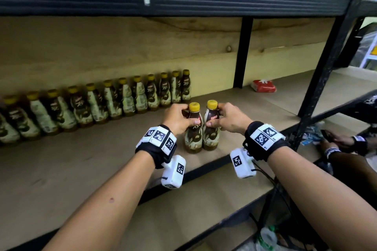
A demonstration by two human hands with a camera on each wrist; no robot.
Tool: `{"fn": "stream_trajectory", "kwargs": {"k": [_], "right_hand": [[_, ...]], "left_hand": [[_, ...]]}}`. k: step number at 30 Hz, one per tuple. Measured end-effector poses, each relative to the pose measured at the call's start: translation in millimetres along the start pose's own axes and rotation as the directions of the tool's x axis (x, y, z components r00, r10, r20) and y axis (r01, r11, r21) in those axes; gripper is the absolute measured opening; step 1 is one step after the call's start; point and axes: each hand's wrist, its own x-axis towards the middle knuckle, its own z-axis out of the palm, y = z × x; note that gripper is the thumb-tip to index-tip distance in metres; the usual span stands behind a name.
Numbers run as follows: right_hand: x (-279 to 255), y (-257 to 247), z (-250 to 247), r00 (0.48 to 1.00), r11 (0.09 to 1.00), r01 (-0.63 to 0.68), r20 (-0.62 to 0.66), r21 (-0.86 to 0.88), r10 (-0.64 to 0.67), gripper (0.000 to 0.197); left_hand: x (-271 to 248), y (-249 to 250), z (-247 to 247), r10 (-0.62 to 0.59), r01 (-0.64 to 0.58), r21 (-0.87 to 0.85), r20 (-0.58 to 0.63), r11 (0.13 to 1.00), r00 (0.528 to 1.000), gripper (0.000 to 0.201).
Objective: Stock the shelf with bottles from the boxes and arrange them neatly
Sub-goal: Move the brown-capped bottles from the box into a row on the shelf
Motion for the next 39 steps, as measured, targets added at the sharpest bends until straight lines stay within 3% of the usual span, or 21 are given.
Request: {"fn": "stream_trajectory", "kwargs": {"k": [5, 9, 14, 18, 24, 28, 33, 39], "right_hand": [[89, 44, -36, 1.0, 1.0, 0.008, 0.012, -0.001, -0.008, 0.044], [150, 77, -65, 1.0, 1.0, -0.013, -0.012, 0.005, 0.013, 0.061], [204, 108, -80, 1.0, 1.0, 0.011, 0.014, 0.006, -0.011, 0.055], [224, 119, -75, 0.998, 0.997, 0.054, 0.024, 0.056, -0.056, 0.057], [243, 119, -75, 0.998, 0.997, 0.064, -0.007, 0.042, -0.064, 0.061], [256, 110, -72, 0.996, 0.997, 0.082, -0.019, -0.003, -0.082, 0.056], [289, 94, -59, 0.996, 0.996, 0.09, -0.021, -0.03, -0.09, 0.055], [328, 82, -45, 0.995, 0.994, 0.097, -0.015, -0.045, -0.098, 0.05]], "left_hand": [[64, 10, 49, -0.03, 0.031, 0.011, -0.051, 0.999, 0.998, 0.056], [130, 18, 84, -0.102, 0.111, 0.068, -0.118, 0.991, 0.988, 0.054], [212, 22, 105, -0.131, 0.176, 0.299, -0.164, 0.938, 0.978, 0.048], [259, 22, 101, -0.209, 0.275, 0.455, -0.192, 0.847, 0.959, 0.05], [281, 20, 104, -0.224, 0.354, 0.47, -0.312, 0.809, 0.923, 0.027], [283, 15, 110, -0.245, 0.383, 0.399, -0.355, 0.833, 0.902, 0.029], [290, 5, 109, -0.273, 0.39, 0.363, -0.334, 0.846, 0.902, 0.035], [296, -4, 106, -0.233, 0.347, 0.406, -0.304, 0.846, 0.924, 0.021]]}}
